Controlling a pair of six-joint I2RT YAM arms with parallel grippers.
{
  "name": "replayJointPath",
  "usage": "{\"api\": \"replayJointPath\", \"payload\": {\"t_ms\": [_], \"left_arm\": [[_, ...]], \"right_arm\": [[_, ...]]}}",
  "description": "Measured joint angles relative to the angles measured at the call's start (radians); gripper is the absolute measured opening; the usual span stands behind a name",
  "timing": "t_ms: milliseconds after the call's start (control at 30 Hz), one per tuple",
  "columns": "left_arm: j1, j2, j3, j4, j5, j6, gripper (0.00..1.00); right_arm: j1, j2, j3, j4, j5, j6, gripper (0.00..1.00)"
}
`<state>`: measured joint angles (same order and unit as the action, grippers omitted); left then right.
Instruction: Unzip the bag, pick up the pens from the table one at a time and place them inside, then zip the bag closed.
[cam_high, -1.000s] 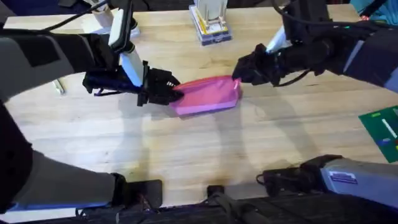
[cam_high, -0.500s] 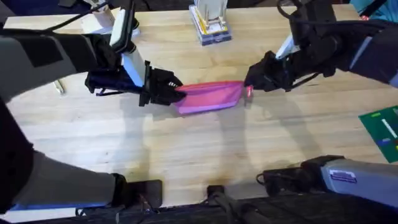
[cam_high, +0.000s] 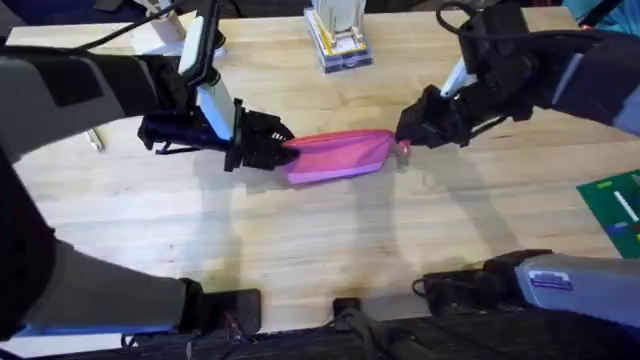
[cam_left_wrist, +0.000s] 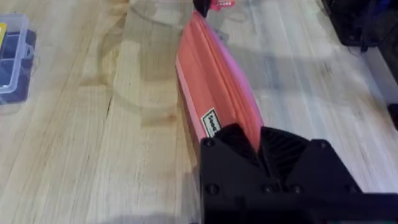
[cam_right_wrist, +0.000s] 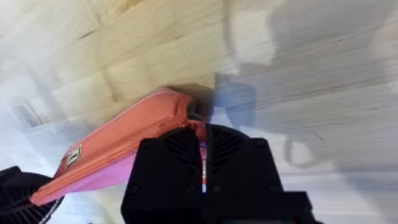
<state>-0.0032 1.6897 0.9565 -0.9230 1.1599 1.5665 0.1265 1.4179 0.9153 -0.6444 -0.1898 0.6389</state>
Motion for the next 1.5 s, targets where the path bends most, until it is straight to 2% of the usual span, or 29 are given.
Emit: {"api": "replayJointPath", "payload": {"t_ms": [67,133,267,300,333,567,600,700,733,800,1300,1433,1500], "left_arm": [[0.0,0.0,0.0,0.0,0.0,0.0,0.043],[0.001,0.0,0.0,-0.003,-0.005,0.0,0.043],[0.035,0.0,0.0,-0.011,-0.04,0.0,0.043],[0.039,0.0,0.0,-0.011,-0.042,0.0,0.042],[0.041,0.0,0.0,-0.012,-0.047,0.0,0.042],[0.041,0.0,0.0,-0.012,-0.054,0.0,0.042],[0.041,0.0,0.0,-0.011,-0.054,0.004,0.116],[0.041,0.0,0.0,-0.016,-0.048,0.0,0.571],[0.041,0.0,0.0,-0.019,-0.041,-0.003,0.967],[0.041,0.0,0.0,-0.018,-0.037,-0.003,0.991],[0.041,-0.002,0.002,0.024,-0.033,-0.003,0.995],[0.043,-0.05,0.013,0.013,-0.049,-0.008,0.995],[0.046,-0.099,0.031,0.011,-0.08,-0.04,0.995]], "right_arm": [[0.0,-0.028,0.002,-0.014,0.011,-0.016,0.047],[-0.007,-0.06,0.004,-0.021,0.068,-0.043,0.286],[-0.076,-0.137,0.017,-0.014,0.183,-0.12,0.858],[-0.078,-0.159,0.02,-0.015,0.196,-0.14,0.962],[-0.077,-0.179,0.021,-0.016,0.201,-0.153,0.989],[-0.076,-0.307,0.021,-0.022,0.221,-0.196,0.997],[-0.076,-0.325,0.021,-0.022,0.223,-0.199,0.997],[-0.076,-0.377,0.021,-0.023,0.224,-0.202,0.997],[-0.076,-0.42,0.021,-0.027,0.224,-0.202,0.997],[-0.076,-0.448,0.021,-0.034,0.224,-0.205,0.997],[-0.076,-0.561,0.021,-0.053,0.227,-0.424,0.997],[-0.076,-0.574,0.021,-0.09,0.227,-0.487,0.997],[-0.076,-0.584,0.021,-0.112,0.227,-0.517,0.997]]}}
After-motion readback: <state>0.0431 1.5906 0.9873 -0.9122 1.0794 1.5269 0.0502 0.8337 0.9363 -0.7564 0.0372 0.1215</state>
